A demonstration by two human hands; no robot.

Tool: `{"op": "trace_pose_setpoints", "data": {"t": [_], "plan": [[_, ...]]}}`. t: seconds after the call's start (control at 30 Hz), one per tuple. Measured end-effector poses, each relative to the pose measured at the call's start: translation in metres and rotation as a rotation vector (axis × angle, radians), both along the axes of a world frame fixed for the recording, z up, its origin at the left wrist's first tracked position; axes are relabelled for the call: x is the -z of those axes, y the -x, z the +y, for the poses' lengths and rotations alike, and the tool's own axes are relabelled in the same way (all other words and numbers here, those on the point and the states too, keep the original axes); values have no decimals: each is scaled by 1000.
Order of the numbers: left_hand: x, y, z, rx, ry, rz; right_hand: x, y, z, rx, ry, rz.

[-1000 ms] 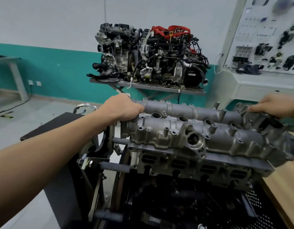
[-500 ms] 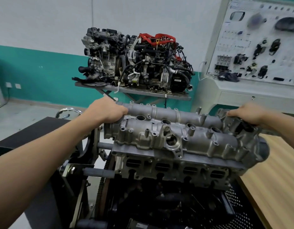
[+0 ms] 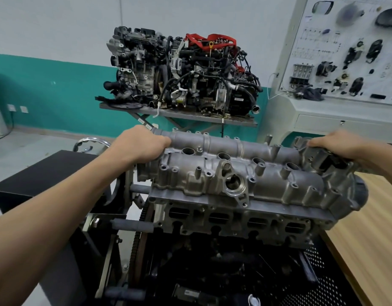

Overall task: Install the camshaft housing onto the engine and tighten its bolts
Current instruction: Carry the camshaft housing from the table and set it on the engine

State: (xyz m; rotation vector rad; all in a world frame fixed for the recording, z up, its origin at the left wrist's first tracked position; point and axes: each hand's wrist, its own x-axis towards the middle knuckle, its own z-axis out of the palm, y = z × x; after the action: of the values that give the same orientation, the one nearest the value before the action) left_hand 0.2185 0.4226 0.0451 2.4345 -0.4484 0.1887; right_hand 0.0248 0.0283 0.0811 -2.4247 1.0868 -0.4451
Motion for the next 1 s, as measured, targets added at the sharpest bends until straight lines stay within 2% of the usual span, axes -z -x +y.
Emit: {"op": "trace_pose_setpoints", "data": {"t": [0.37,0.5,0.83,1.0], "plan": [[5,-1,0,-17,5,-16,-1,2,9,19,-56,-54],[7,-4,-1,-22,6,2,-2,1,8,22,-7,-33],[8,-3,0,-62,-16,-80,-1,4,12,28,-9,-39],[3,2,3,-44,-86,-53,1,5,16,3,-6,-54]]}}
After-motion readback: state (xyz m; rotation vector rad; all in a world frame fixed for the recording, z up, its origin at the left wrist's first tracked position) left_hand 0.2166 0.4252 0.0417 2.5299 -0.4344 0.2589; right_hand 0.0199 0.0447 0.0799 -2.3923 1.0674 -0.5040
